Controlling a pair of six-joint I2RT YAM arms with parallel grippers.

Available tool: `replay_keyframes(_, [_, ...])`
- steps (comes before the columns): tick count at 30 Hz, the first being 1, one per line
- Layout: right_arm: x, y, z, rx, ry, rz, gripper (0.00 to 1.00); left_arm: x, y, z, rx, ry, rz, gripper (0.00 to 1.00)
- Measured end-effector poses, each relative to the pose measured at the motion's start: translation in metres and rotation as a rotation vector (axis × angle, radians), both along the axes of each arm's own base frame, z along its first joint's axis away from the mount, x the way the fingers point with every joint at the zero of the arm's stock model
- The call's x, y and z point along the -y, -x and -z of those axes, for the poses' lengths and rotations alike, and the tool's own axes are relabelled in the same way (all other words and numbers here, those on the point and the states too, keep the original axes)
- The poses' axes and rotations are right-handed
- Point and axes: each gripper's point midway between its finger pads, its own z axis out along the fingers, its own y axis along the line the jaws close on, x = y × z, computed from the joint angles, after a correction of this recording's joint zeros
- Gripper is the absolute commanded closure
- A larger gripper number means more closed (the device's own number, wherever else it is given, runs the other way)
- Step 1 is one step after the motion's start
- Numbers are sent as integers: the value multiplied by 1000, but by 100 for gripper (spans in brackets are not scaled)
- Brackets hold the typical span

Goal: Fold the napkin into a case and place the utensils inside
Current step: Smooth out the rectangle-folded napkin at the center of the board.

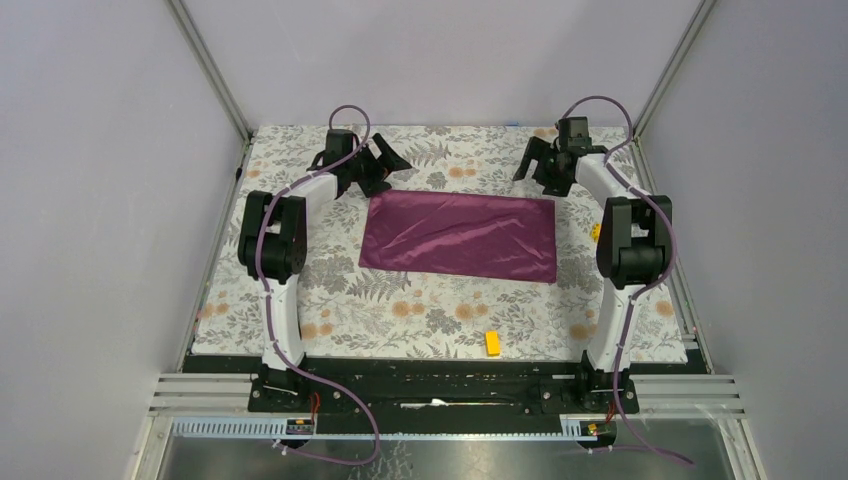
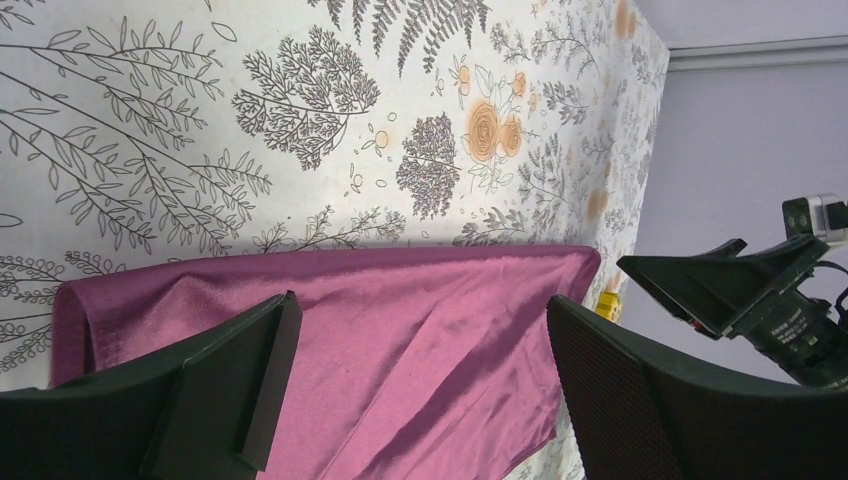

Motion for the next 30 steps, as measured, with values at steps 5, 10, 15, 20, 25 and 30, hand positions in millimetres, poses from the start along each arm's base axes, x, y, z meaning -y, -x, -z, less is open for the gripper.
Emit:
replay_keyframes(5, [-3,4,-3,20,-22,-9,3,0,-4,-4,18,15,-5,1])
replay_keyframes(10, [13,13,27,-44,-26,20,3,-7,-11,8,24,13,-19,1])
replay_keyframes(15, [34,4,39,-41,-25,60,3,-16,-14,35,-14,6,-36,1])
replay_keyframes(20, [41,-2,39,-35,-3,67,2,-22,-21,35,-10,-32,-43,1])
replay_keyframes(25, [49,-1,32,-62,62,70,0,-31,-25,31,-27,-90,-35,1])
replay_keyframes(30, [47,-16,-5,-8,93,61,0,-31,-23,14,-25,-85,-14,1])
